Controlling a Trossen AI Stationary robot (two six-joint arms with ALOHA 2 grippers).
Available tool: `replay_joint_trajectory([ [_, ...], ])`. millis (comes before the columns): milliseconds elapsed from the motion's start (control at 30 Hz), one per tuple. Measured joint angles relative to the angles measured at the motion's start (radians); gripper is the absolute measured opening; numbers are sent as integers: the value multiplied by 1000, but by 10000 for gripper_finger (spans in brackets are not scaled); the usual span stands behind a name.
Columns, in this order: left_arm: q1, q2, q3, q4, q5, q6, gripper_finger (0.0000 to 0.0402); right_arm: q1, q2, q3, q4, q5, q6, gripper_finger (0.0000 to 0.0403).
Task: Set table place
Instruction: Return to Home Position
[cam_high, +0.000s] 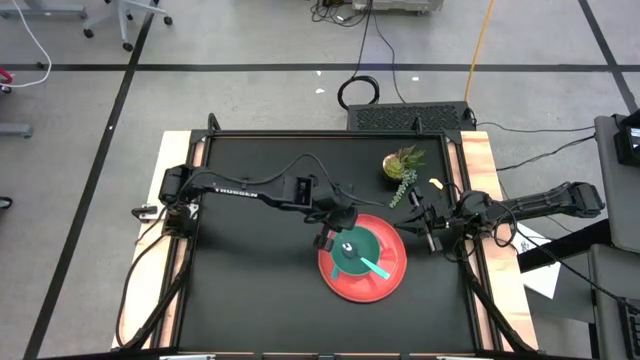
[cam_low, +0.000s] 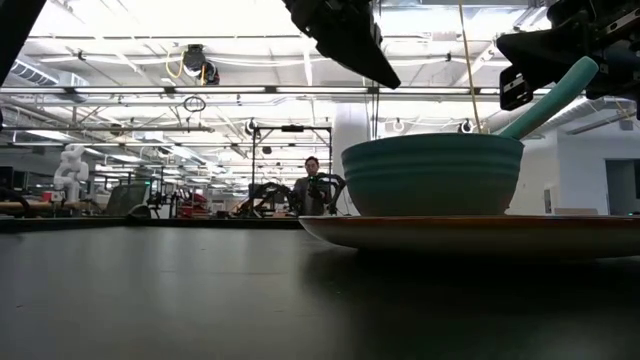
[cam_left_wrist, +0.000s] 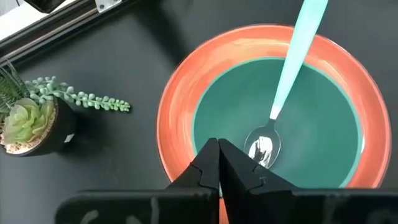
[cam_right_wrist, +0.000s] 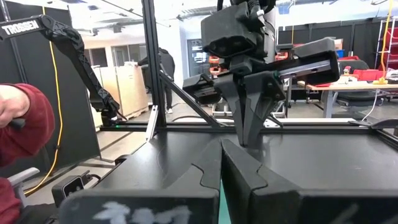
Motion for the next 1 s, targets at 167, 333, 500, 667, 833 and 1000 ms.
replay_joint_trajectory([
  [167,0,0,0,12,0,8,4,0,0,0,0,0,0,0],
  [333,3,-39,-1,2,0,9,3,0,0,0,0,0,2,0],
  [500,12,-137,-1,-7,7,-21,3,0,0,0,1,0,3,0],
  [667,9,-227,0,11,1,-37,2,0,0,0,2,0,3,0],
  [833,11,-294,0,-38,-71,-65,2,0,0,0,0,0,3,0],
  [1000,25,-349,0,-146,-113,-103,2,0,0,0,1,0,3,0],
])
